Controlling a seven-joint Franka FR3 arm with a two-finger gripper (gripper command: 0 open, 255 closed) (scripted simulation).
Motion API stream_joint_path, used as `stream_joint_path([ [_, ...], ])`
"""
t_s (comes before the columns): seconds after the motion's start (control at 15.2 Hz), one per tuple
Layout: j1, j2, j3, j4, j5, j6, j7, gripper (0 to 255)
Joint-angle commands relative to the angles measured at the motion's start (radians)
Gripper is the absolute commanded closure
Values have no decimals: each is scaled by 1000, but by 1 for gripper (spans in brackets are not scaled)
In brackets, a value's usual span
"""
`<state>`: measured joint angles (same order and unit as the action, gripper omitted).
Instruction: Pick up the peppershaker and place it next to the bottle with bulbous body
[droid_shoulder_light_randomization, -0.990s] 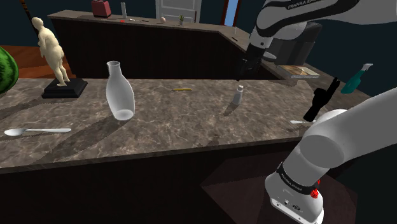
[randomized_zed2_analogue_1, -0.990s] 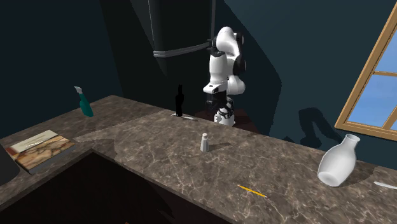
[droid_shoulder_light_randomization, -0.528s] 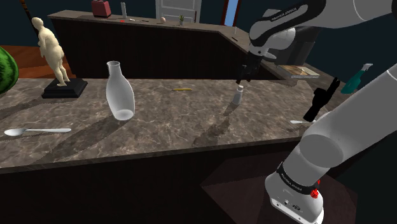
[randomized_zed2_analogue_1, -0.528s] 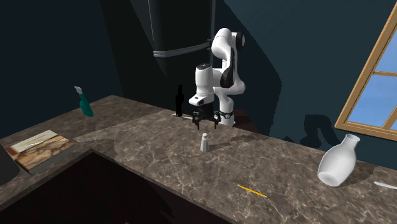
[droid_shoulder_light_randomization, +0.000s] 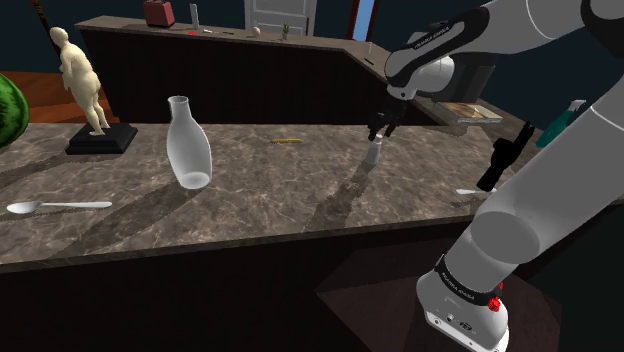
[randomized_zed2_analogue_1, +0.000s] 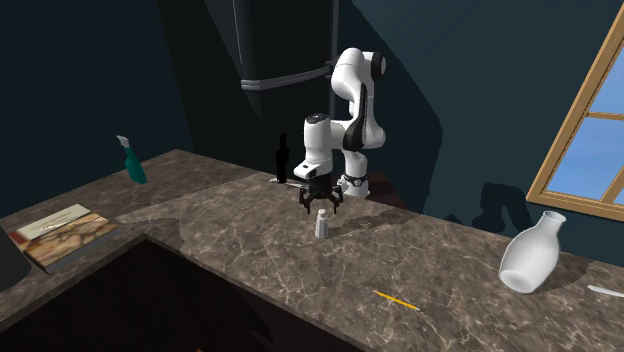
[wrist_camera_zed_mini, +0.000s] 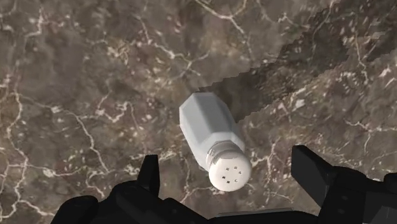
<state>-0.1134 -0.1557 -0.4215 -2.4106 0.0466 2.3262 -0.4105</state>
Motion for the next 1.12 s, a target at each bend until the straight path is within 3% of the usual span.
stream_joint_path([
  [0.0, 3, 16, -2, -6, 10, 21, -7, 0],
  [0.46, 3, 16, -2, -6, 10, 21, -7, 0],
  [0.53, 3, 16, -2, -6, 10, 21, -7, 255],
  [1.06, 3, 17, -2, -5, 10, 21, -7, 255],
])
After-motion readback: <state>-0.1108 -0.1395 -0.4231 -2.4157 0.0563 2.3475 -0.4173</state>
